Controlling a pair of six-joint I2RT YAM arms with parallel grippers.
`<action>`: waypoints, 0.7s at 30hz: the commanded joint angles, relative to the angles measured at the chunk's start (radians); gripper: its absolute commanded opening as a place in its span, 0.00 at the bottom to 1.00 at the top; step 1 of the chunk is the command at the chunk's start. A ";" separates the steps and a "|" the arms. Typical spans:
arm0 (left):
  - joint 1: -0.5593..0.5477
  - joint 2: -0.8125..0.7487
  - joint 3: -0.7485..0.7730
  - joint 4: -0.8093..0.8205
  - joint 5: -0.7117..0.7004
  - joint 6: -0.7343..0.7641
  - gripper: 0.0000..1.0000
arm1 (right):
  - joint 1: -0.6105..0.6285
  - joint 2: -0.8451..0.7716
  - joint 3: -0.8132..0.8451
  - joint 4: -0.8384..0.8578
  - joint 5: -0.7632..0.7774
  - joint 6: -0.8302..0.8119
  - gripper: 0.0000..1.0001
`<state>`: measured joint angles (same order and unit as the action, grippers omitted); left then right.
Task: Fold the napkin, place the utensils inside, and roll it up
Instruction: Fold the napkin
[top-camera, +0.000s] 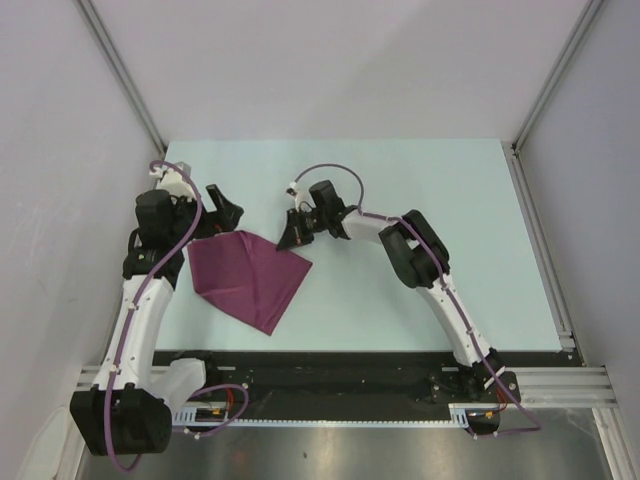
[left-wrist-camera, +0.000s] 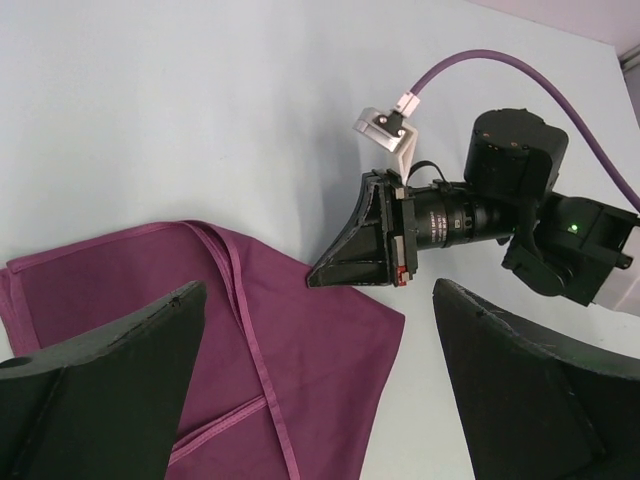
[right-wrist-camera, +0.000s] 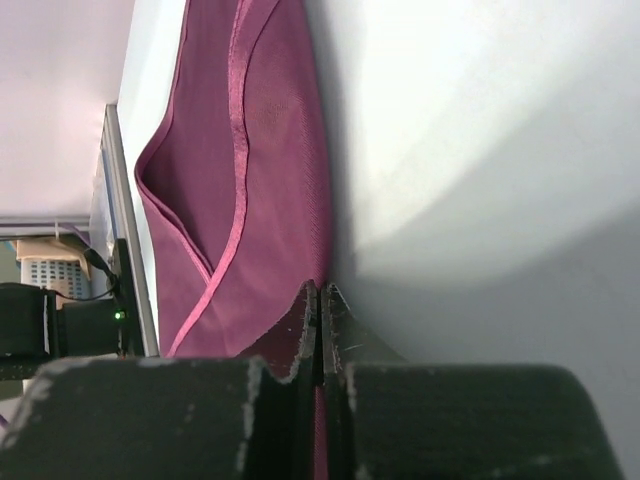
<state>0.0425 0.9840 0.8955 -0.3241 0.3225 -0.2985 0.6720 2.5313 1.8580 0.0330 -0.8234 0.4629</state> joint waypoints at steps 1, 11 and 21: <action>-0.016 0.004 -0.006 0.028 0.024 -0.014 1.00 | -0.034 -0.058 -0.153 0.048 0.116 0.028 0.00; -0.062 0.008 -0.007 0.030 0.020 -0.016 1.00 | -0.109 -0.325 -0.616 0.290 0.246 0.109 0.00; -0.207 0.033 -0.003 0.005 -0.040 -0.007 1.00 | -0.222 -0.670 -1.060 0.355 0.498 0.197 0.00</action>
<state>-0.1028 1.0000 0.8951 -0.3237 0.3115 -0.3058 0.4957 1.9804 0.9329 0.4152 -0.5167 0.6434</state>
